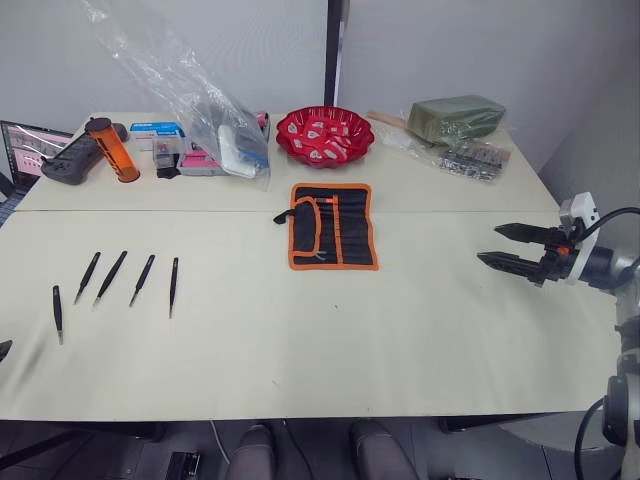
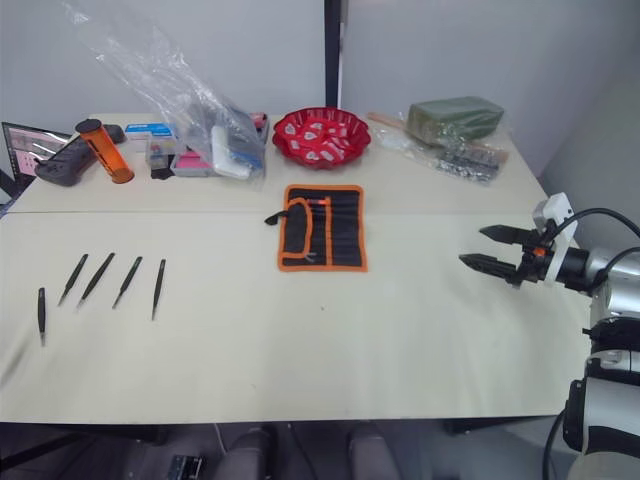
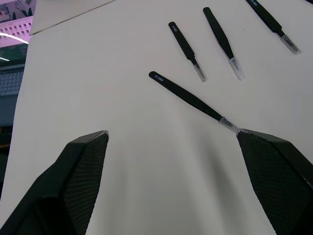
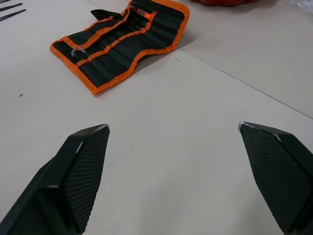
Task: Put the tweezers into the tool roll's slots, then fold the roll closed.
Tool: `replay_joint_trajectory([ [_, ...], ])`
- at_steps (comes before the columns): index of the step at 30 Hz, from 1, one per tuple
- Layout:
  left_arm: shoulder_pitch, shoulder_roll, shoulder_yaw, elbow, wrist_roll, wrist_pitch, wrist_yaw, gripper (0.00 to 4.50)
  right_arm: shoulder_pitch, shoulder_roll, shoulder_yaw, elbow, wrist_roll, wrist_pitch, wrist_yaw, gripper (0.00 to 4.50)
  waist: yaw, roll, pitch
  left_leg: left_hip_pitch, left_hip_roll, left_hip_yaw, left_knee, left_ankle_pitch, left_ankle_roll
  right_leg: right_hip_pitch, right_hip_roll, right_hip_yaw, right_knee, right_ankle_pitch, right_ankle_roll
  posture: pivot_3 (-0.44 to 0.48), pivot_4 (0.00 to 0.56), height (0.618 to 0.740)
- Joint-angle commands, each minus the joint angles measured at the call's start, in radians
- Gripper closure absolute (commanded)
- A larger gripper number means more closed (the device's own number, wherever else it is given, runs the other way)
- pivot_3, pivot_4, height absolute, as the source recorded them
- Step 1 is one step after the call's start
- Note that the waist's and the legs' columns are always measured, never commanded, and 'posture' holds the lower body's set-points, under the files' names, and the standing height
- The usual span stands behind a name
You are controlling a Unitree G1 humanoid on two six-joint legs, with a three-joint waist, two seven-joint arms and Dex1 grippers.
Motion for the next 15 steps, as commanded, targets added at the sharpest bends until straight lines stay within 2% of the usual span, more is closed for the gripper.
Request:
replay_joint_trajectory([
  [1, -0.005, 0.051, 0.007, -0.062, -0.058, 0.088, -0.051, 0.05, -0.006, -0.003, -0.03, -0.045, 0.028, 0.009, -0.009, 0.0, 0.0, 0.0, 0.0, 0.0, 0.0, 0.0, 0.0, 0.0, 0.0, 0.0, 0.0, 0.0, 0.0, 0.0, 0.0, 0.0, 0.15, 0.74],
  [4, -0.008, 0.05, 0.022, -0.261, -0.187, 0.339, -0.098, 0.05, 0.015, 0.017, -0.034, -0.105, 0.042, 0.061, -0.037, 0.0, 0.003, 0.0, 0.0, 0.0, 0.0, 0.0, 0.0, 0.0, 0.0, 0.0, 0.0, 0.0, 0.001, 0.0, 0.0, 0.0, 0.15, 0.74],
  [6, 0.001, 0.015, 0.034, -0.468, -0.268, 0.452, -0.063, 0.05, 0.052, 0.038, -0.027, -0.2, 0.055, 0.119, -0.057, 0.0, 0.006, 0.0, 0.0, 0.0, 0.0, 0.0, 0.001, 0.0, 0.0, 0.001, 0.0, 0.0, 0.001, 0.0, 0.001, 0.0, 0.15, 0.74],
  [8, -0.012, -0.036, 0.019, -0.711, -0.37, 0.565, 0.026, 0.05, 0.096, 0.084, -0.022, -0.353, 0.085, 0.204, -0.125, 0.0, 0.007, 0.0, 0.0, -0.001, 0.0, 0.0, 0.001, 0.0, 0.0, 0.001, 0.0, 0.0, 0.001, 0.0, 0.001, 0.0, 0.15, 0.74],
  [10, -0.02, -0.075, -0.005, -0.871, -0.421, 0.632, 0.098, 0.05, 0.127, 0.121, -0.025, -0.483, 0.12, 0.303, -0.191, 0.0, 0.005, 0.0, 0.0, -0.001, 0.0, -0.001, 0.001, 0.0, 0.0, 0.001, 0.0, 0.0, 0.002, -0.001, 0.001, 0.0, 0.15, 0.74],
  [13, -0.041, -0.112, -0.058, -1.034, -0.454, 0.695, 0.196, 0.05, 0.157, 0.176, -0.009, -0.656, 0.136, 0.411, -0.308, 0.0, -0.001, 0.0, 0.0, -0.001, 0.0, -0.001, 0.001, 0.0, 0.0, 0.001, 0.001, 0.0, 0.003, 0.0, 0.001, 0.0, 0.15, 0.74],
  [15, -0.058, -0.136, -0.108, -1.124, -0.48, 0.732, 0.254, 0.05, 0.155, 0.224, 0.047, -0.759, 0.089, 0.482, -0.435, 0.0, -0.002, 0.0, 0.0, 0.0, 0.0, -0.001, 0.001, 0.0, 0.0, 0.001, 0.001, 0.001, 0.003, 0.0, 0.001, 0.0, 0.15, 0.74],
])
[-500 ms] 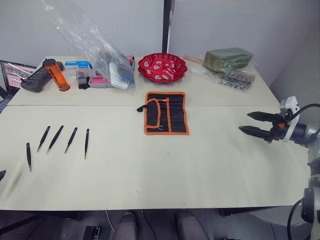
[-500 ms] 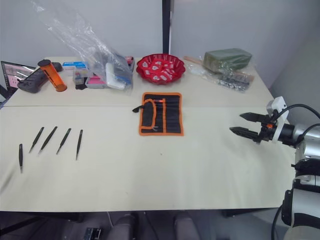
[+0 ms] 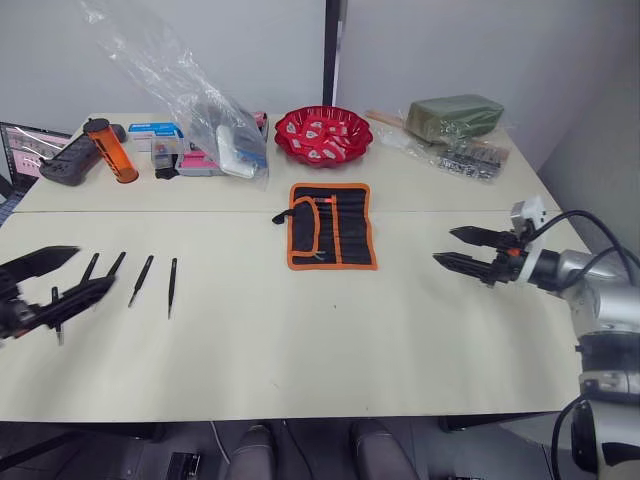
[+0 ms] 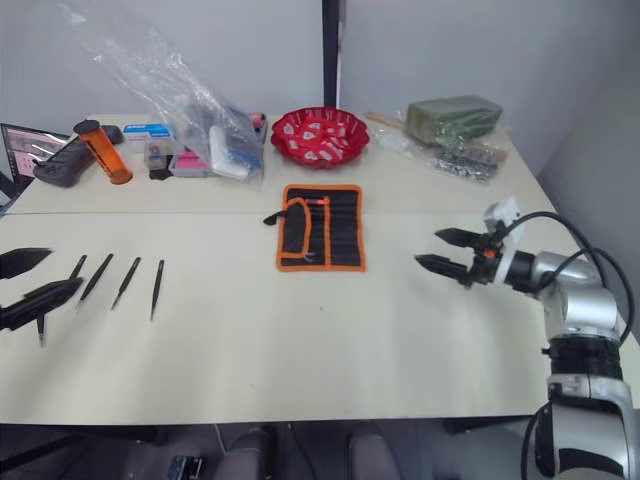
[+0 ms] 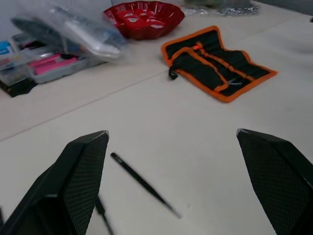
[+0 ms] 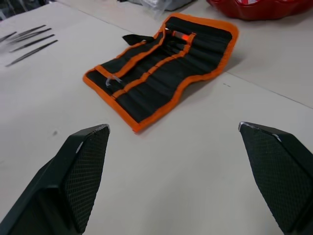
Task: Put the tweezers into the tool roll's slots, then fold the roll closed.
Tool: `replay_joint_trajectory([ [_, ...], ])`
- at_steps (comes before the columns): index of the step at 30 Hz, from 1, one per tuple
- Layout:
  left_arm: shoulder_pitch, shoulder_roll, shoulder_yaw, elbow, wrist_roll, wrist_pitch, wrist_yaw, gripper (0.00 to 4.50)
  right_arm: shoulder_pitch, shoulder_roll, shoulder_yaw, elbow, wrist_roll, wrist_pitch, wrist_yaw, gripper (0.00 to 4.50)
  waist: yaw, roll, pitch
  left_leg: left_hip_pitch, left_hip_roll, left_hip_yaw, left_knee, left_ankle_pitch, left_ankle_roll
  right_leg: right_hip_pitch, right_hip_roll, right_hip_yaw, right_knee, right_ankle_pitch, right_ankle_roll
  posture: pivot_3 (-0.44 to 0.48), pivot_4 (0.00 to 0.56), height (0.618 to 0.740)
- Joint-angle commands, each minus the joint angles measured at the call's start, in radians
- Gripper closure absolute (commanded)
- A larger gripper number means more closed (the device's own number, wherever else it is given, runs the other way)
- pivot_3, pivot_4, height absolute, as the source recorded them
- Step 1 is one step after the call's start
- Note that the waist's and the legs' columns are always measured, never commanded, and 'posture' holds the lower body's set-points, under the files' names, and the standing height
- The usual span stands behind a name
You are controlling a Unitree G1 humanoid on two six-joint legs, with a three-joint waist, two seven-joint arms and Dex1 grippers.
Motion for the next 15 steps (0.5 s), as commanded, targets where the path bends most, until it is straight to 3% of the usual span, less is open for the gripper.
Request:
replay_joint_trajectory([
  [1, -0.021, -0.027, -0.066, -0.155, -0.045, 0.057, 0.103, 0.05, -0.025, 0.06, 0.072, -0.189, -0.041, 0.129, -0.192, 0.0, 0.0, 0.0, 0.0, 0.0, 0.0, 0.0, 0.0, 0.0, 0.0, 0.0, 0.0, 0.0, 0.0, 0.0, 0.0, 0.0, 0.15, 0.74],
  [4, -0.056, -0.052, -0.146, -0.247, -0.057, 0.094, 0.191, 0.05, -0.091, 0.141, 0.13, -0.219, -0.034, 0.263, -0.287, 0.0, 0.003, 0.0, 0.0, 0.0, 0.0, -0.001, 0.001, 0.0, 0.0, 0.0, 0.0, 0.0, 0.0, 0.0, 0.001, 0.0, 0.15, 0.74],
  [8, -0.091, -0.071, -0.197, -0.289, -0.072, 0.126, 0.252, 0.05, -0.221, 0.295, 0.114, -0.113, 0.03, 0.432, -0.393, 0.0, 0.003, 0.0, 0.0, -0.002, 0.0, -0.002, 0.003, 0.0, 0.0, 0.0, 0.001, 0.0, 0.0, 0.004, -0.004, 0.0, 0.15, 0.74],
  [15, -0.071, -0.079, -0.186, -0.326, -0.096, 0.148, 0.287, 0.05, -0.335, 0.466, 0.091, 0.083, 0.04, 0.436, -0.496, 0.0, 0.008, -0.001, 0.0, -0.004, -0.001, -0.003, 0.003, 0.0, 0.0, 0.0, 0.001, -0.001, -0.001, 0.004, -0.004, 0.0, 0.15, 0.74],
])
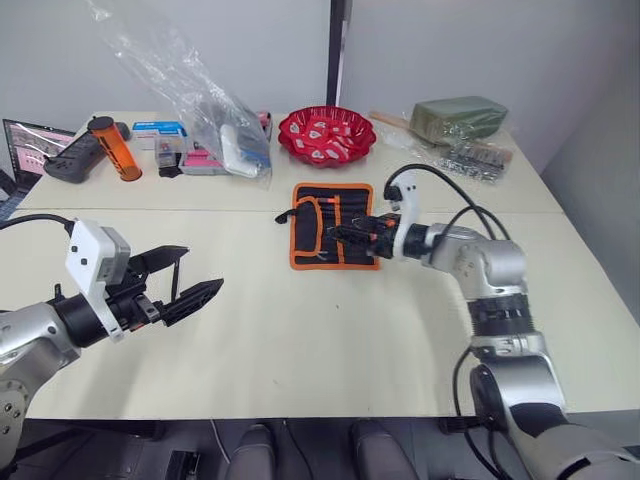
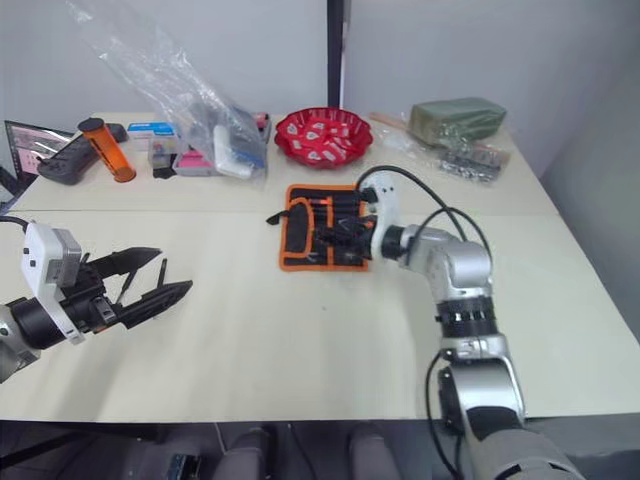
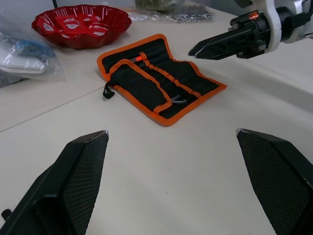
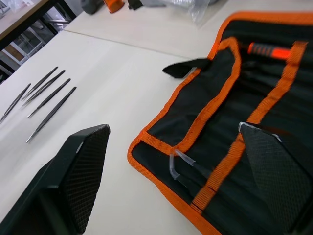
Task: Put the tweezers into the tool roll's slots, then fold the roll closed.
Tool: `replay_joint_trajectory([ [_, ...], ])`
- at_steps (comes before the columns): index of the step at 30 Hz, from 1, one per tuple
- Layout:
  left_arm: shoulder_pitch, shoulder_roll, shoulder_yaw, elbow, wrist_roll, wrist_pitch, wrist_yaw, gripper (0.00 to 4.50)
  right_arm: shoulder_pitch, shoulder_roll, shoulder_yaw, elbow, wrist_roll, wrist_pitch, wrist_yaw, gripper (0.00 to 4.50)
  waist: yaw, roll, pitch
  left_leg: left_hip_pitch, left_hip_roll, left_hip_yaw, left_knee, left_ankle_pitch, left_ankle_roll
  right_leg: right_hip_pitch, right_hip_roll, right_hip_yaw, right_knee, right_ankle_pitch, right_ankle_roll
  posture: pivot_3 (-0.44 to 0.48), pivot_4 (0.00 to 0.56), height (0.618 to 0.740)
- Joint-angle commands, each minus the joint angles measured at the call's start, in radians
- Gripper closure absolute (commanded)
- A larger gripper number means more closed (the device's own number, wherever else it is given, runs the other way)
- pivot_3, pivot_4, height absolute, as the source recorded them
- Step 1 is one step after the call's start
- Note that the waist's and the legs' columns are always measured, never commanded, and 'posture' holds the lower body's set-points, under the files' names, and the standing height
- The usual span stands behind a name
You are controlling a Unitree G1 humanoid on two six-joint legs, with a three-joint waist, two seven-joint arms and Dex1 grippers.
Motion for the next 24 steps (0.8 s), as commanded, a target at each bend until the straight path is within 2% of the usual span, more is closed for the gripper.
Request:
replay_joint_trajectory([
  [1, 0.016, 0.002, 0.033, -0.042, -0.024, 0.003, 0.008, 0.05, -0.047, 0.051, -0.021, 0.054, 0.017, -0.012, -0.029, 0.0, -0.005, 0.0, 0.0, 0.0, 0.0, 0.0, 0.0, 0.0, 0.0, 0.0, 0.0, 0.0, 0.0, 0.0, 0.0, 0.0, 0.15, 0.74],
  [11, 0.096, 0.008, 0.097, -0.068, -0.068, 0.008, -0.006, 0.05, -0.119, 0.183, -0.045, 0.271, -0.007, -0.135, -0.098, 0.0, -0.009, 0.0, 0.0, 0.0, 0.0, -0.001, 0.0, 0.0, 0.0, -0.001, 0.0, -0.001, 0.0, 0.0, 0.0, 0.0, 0.15, 0.74],
  [19, 0.227, 0.017, 0.236, -0.065, -0.073, 0.003, -0.101, 0.05, -0.138, 0.195, -0.055, 0.333, -0.025, -0.201, -0.117, 0.0, -0.009, 0.0, 0.0, 0.0, 0.001, -0.001, 0.0, 0.0, 0.0, -0.001, 0.0, -0.002, 0.0, 0.0, -0.001, 0.0, 0.15, 0.74],
  [24, 0.26, 0.003, 0.269, -0.059, -0.056, -0.015, -0.122, 0.05, -0.144, 0.183, -0.039, 0.333, -0.03, -0.195, -0.093, 0.0, -0.009, 0.0, 0.0, 0.0, 0.001, -0.001, 0.0, 0.0, 0.0, -0.001, 0.0, -0.002, -0.001, 0.0, -0.001, 0.0, 0.15, 0.74],
])
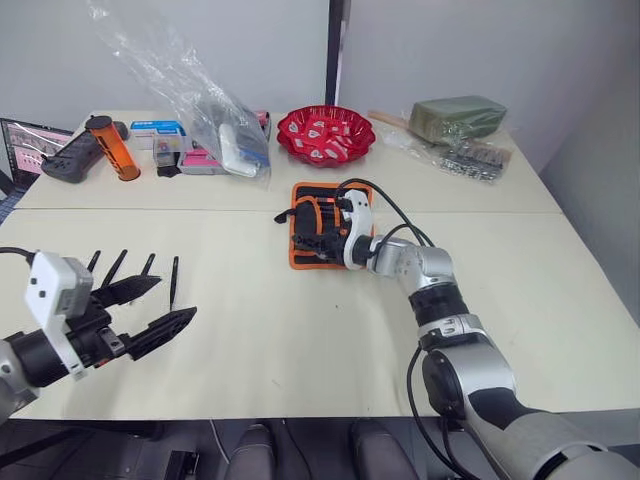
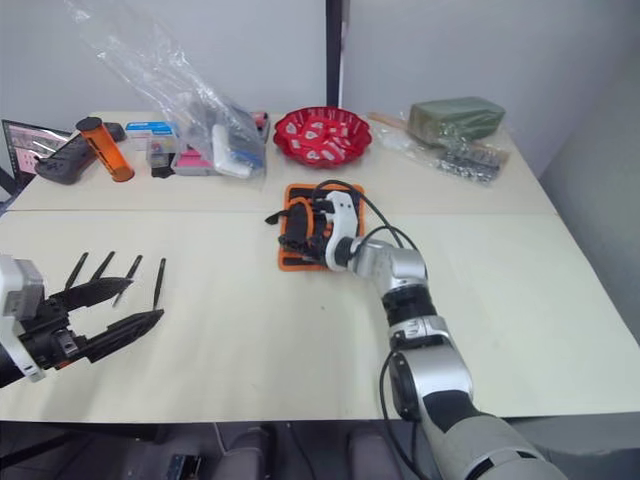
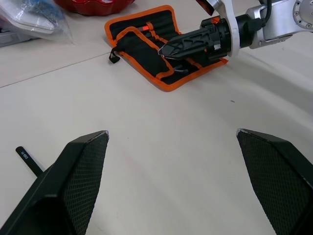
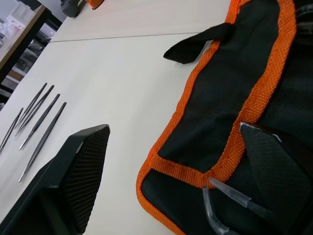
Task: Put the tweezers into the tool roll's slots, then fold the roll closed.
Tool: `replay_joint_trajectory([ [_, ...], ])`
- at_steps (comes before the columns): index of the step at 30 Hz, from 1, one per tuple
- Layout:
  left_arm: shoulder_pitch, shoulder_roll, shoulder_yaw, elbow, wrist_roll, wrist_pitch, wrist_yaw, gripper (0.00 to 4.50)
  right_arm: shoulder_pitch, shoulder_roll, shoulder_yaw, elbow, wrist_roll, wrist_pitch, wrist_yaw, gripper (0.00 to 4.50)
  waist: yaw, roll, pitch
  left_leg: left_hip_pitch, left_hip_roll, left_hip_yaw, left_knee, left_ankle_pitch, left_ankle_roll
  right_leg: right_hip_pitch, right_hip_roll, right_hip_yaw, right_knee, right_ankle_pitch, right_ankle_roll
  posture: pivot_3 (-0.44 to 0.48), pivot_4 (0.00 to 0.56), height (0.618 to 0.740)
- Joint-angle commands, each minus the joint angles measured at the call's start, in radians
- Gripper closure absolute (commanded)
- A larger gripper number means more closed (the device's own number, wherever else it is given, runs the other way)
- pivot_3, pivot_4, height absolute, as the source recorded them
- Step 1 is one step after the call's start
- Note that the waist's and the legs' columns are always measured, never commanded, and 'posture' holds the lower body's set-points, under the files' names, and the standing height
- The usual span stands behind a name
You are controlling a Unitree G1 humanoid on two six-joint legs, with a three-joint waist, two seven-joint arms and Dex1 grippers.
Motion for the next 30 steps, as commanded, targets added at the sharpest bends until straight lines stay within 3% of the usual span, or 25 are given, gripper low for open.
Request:
replay_joint_trajectory([
  [1, 0.005, -0.003, 0.038, -0.019, 0.002, -0.034, -0.013, 0.05, -0.019, -0.002, 0.008, -0.018, -0.006, -0.021, 0.024, 0.0, -0.001, 0.0, 0.0, 0.0, 0.0, 0.0, 0.0, 0.0, 0.0, 0.0, 0.0, 0.0, 0.0, 0.0, 0.0, 0.0, 0.15, 0.74],
  [22, 0.052, -0.024, 0.012, -0.026, 0.071, -0.065, -0.007, 0.05, -0.042, 0.006, 0.009, 0.126, -0.082, -0.157, 0.015, 0.0, -0.003, 0.0, 0.0, 0.0, 0.0, 0.0, -0.001, 0.0, 0.0, 0.0, 0.0, 0.0, -0.001, 0.0, 0.0, 0.0, 0.15, 0.74],
  [30, 0.048, -0.024, 0.008, -0.017, 0.084, -0.08, -0.012, 0.05, -0.036, 0.069, 0.021, 0.119, -0.068, -0.144, 0.041, 0.0, -0.008, 0.0, 0.0, 0.0, 0.0, 0.0, -0.002, 0.0, 0.0, 0.0, 0.0, 0.0, -0.001, 0.0, -0.001, 0.0, 0.15, 0.74],
])
